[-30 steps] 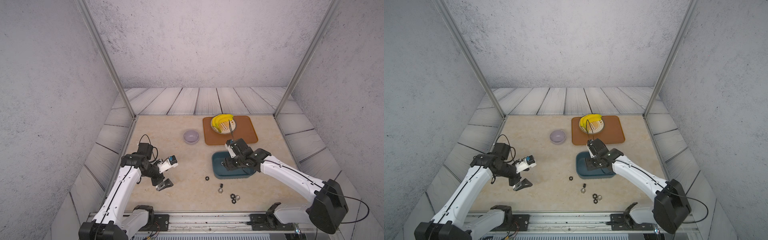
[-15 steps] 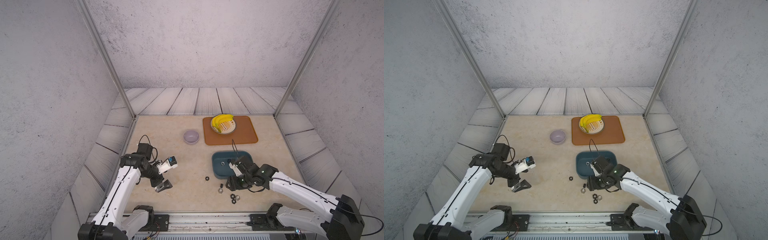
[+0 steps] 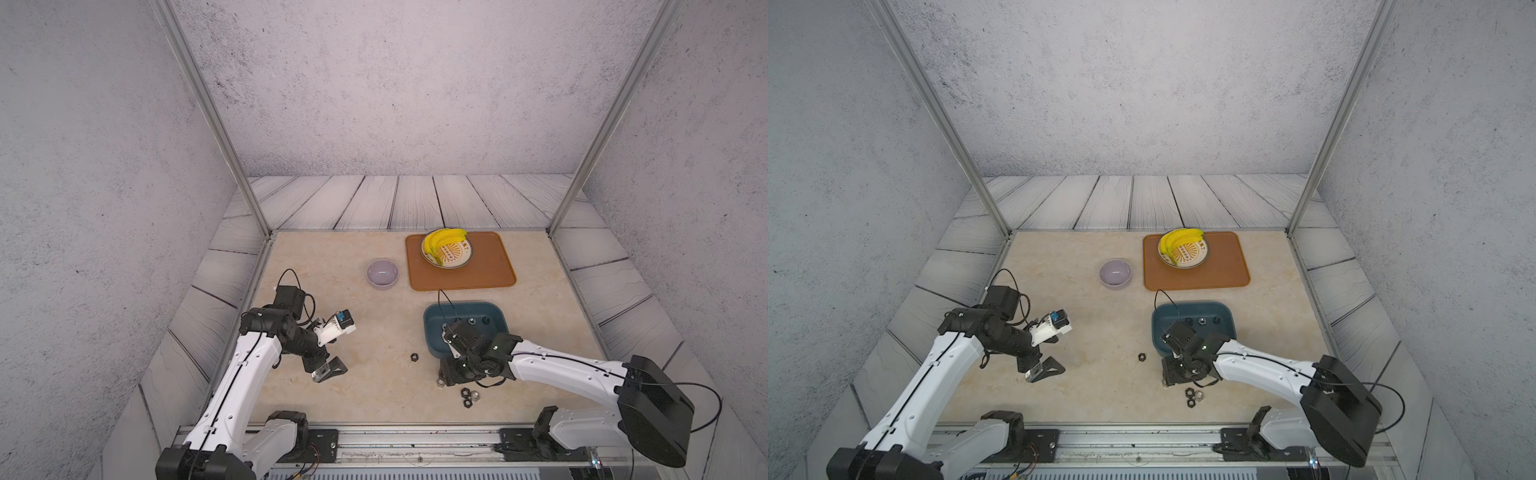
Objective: Put the nuts on the desktop into the storage box
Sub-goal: Pick up the nut from the center of the board.
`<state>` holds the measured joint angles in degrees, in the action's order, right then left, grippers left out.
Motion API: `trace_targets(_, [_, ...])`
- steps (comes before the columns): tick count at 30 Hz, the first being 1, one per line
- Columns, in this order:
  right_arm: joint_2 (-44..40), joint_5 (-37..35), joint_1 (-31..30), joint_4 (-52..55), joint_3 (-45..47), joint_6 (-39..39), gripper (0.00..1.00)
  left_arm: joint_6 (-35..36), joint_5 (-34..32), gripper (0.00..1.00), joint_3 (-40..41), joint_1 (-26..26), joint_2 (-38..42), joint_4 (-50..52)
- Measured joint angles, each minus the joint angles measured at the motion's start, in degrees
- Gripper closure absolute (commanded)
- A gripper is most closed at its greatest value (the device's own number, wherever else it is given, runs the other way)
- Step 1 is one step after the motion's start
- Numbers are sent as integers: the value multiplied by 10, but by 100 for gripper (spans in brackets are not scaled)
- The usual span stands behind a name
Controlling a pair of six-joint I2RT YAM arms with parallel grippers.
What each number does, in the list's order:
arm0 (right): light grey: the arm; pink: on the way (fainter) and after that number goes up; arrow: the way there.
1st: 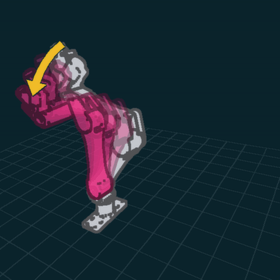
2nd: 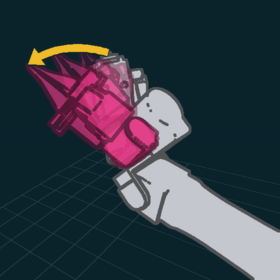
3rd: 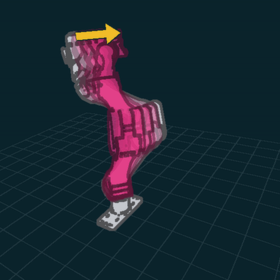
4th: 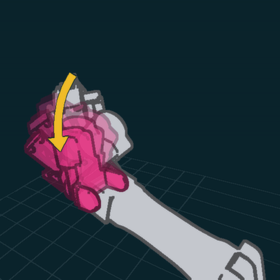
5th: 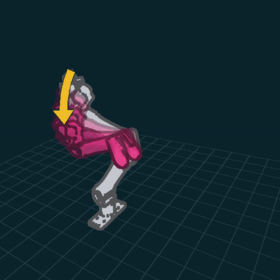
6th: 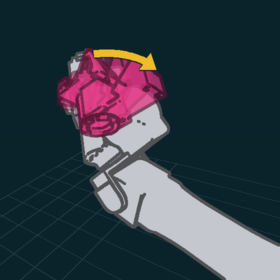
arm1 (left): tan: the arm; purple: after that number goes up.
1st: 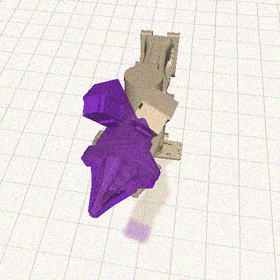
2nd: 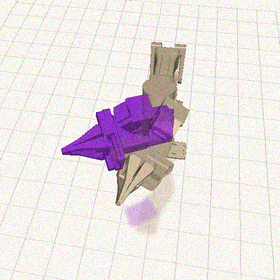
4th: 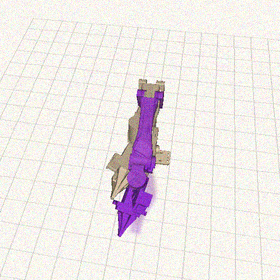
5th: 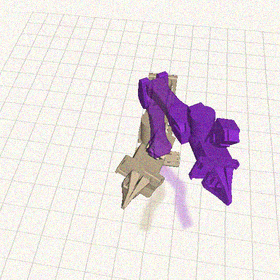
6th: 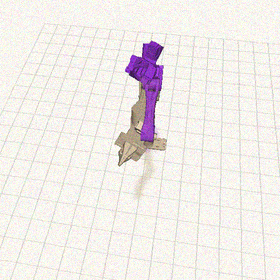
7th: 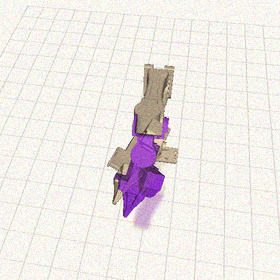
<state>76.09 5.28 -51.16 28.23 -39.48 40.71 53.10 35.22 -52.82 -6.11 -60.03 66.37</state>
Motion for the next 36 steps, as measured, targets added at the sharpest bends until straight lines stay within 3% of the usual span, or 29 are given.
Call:
trace_targets(10, [75,-18,0,-33,-14,-1,49,27,43,2,0,0,-3,11])
trace_targets(17, [110,-18,0,-43,-41,-5,64,91,106,2,4,-1,-28,19])
trace_targets(25, [111,-22,-1,-45,-39,-3,80,147,174,2,31,-5,-66,-19])
trace_targets(36, [62,-35,-21,-22,-38,-3,82,155,208,2,90,-15,-89,-100])
